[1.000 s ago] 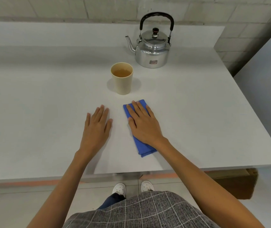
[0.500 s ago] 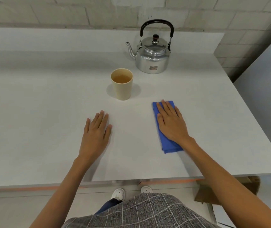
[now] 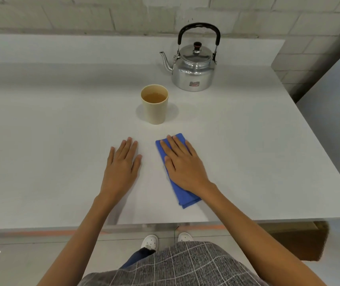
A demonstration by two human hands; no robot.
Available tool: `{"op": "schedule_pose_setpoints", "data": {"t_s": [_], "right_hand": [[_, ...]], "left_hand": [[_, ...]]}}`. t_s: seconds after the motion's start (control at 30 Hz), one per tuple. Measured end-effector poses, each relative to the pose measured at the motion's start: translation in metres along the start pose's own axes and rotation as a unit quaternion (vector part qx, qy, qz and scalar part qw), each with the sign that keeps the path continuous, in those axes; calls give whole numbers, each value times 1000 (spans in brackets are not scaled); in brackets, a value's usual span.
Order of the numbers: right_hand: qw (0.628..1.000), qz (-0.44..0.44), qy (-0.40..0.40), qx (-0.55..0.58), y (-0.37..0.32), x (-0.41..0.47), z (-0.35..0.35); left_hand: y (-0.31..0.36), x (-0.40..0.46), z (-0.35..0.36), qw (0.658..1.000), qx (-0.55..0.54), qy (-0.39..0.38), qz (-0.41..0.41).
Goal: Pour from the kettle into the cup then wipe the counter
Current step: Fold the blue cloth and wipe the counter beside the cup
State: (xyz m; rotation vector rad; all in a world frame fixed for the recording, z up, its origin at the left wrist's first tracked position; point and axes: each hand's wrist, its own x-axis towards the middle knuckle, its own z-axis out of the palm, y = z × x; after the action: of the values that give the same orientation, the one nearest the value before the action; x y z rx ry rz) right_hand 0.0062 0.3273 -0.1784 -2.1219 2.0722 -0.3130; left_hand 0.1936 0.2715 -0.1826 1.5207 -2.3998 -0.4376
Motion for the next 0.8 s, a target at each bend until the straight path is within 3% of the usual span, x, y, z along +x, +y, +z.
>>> {"op": "schedule_pose_setpoints", "data": {"t_s": [0.27,0.47,0.63,0.8], "right_hand": [[999,42,13,17,51,-59,-15],[994,106,34,7,80,-19,-22],[994,102,31,-10,48,34,-11],[999,35,33,-12,-18,41,8]], "left_hand": [[0,-1,-1,1000,-2,0,4],[0,-2,0,1000,1,0,4],[1,-2,-1,1000,1,1,5],[1,-1,-2,1000,3,3,4]]}}
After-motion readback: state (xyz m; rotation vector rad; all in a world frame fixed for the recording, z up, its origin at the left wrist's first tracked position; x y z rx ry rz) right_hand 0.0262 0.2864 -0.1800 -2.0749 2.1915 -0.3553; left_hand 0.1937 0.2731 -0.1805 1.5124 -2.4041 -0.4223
